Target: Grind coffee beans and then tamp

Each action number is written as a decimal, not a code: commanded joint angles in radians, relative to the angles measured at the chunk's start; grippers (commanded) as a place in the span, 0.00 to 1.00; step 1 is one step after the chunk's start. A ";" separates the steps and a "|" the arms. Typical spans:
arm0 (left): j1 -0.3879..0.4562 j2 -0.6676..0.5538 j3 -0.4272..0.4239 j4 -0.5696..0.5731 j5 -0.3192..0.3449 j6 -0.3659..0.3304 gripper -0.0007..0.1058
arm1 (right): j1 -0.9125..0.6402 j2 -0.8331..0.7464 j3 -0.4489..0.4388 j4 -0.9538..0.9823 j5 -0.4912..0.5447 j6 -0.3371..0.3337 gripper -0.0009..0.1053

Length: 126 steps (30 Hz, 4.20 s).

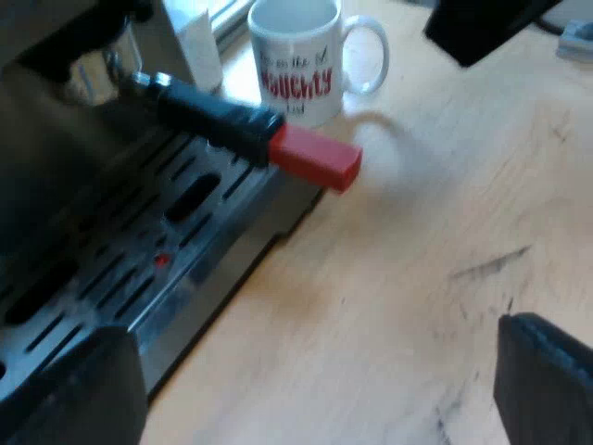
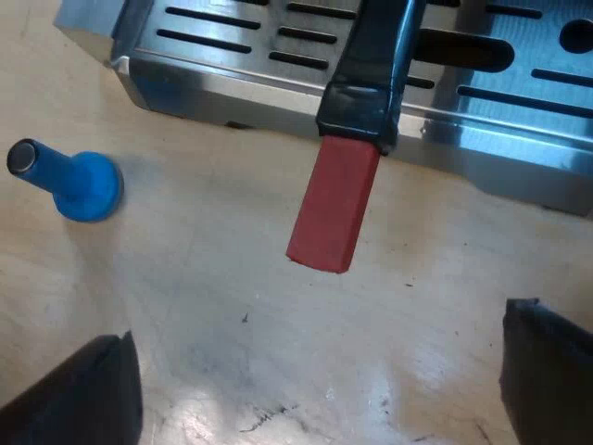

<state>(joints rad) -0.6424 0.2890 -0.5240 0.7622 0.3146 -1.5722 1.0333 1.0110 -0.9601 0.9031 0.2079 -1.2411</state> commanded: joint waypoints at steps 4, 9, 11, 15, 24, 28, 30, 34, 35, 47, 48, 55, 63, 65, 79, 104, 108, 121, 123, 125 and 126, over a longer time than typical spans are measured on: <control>-0.003 0.018 -0.004 -0.074 0.041 0.005 0.74 | 0.034 -0.003 -0.016 -0.009 0.025 -0.004 0.76; -0.003 0.091 -0.004 -0.089 0.070 0.005 0.74 | 0.086 -0.003 -0.016 -0.009 0.096 0.020 0.76; -0.003 0.109 -0.004 -0.095 0.087 0.005 0.74 | 0.093 -0.003 -0.016 -0.009 0.102 0.036 0.76; -0.003 0.122 -0.004 -0.095 0.087 0.005 0.74 | 0.100 -0.003 -0.016 -0.009 0.102 0.057 0.76; -0.037 0.122 -0.004 -0.095 0.085 0.012 0.74 | 0.129 -0.003 -0.016 -0.009 0.108 0.086 0.72; -0.037 0.122 -0.004 -0.095 0.085 0.012 0.74 | 0.166 -0.003 0.021 -0.007 0.186 0.094 0.58; -0.037 0.122 -0.004 -0.095 0.085 0.012 0.74 | 0.180 -0.003 0.054 -0.024 0.244 0.094 0.58; -0.037 0.122 -0.004 -0.095 0.085 0.012 0.74 | 0.195 -0.003 0.115 -0.106 0.307 0.094 0.58; -0.037 0.122 -0.004 -0.095 0.085 0.012 0.74 | 0.199 -0.003 0.141 -0.150 0.322 0.094 0.58; -0.037 0.122 -0.004 -0.086 0.085 0.012 0.74 | 0.260 -0.003 0.387 -0.518 0.428 0.094 0.33; -0.037 0.122 -0.004 -0.086 0.085 0.012 0.74 | 0.263 -0.003 0.403 -0.546 0.438 0.094 0.33; -0.037 0.122 -0.004 -0.086 0.085 0.012 0.74 | 0.264 -0.005 0.507 -0.723 0.504 0.068 0.33; -0.037 0.122 -0.004 -0.086 0.085 0.012 0.74 | 0.264 -0.007 0.610 -0.982 0.533 -0.095 0.33; -0.037 0.122 -0.004 -0.086 0.085 0.012 0.74 | 0.264 -0.007 0.617 -0.982 0.542 -0.095 0.33; -0.037 0.122 -0.004 -0.086 0.085 0.012 0.74 | 0.264 0.170 0.617 -1.230 0.642 -0.190 0.33; -0.037 0.122 -0.004 -0.086 0.085 0.012 0.74 | 0.261 0.182 0.615 -1.243 0.745 -0.201 0.32; -0.037 0.122 -0.004 -0.086 0.085 0.012 0.74 | 0.257 0.182 0.613 -1.285 0.779 -0.203 0.32; -0.037 0.122 -0.004 -0.086 0.085 0.012 0.74 | 0.194 0.182 0.613 -1.355 0.730 -0.224 0.32; -0.037 0.122 -0.004 -0.086 0.085 0.012 0.74 | 0.194 0.182 0.613 -1.355 0.730 -0.224 0.32; -0.037 0.122 -0.004 -0.086 0.085 0.012 0.74 | 0.205 0.179 0.613 -1.355 0.730 -0.224 0.32; -0.037 0.122 -0.004 -0.086 0.085 0.012 0.74 | 0.209 0.179 0.613 -1.353 0.732 -0.224 0.32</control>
<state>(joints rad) -0.6753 0.4141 -0.5239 0.6844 0.3951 -1.5644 1.2593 1.1996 -0.3333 -0.4068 0.8640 -1.4586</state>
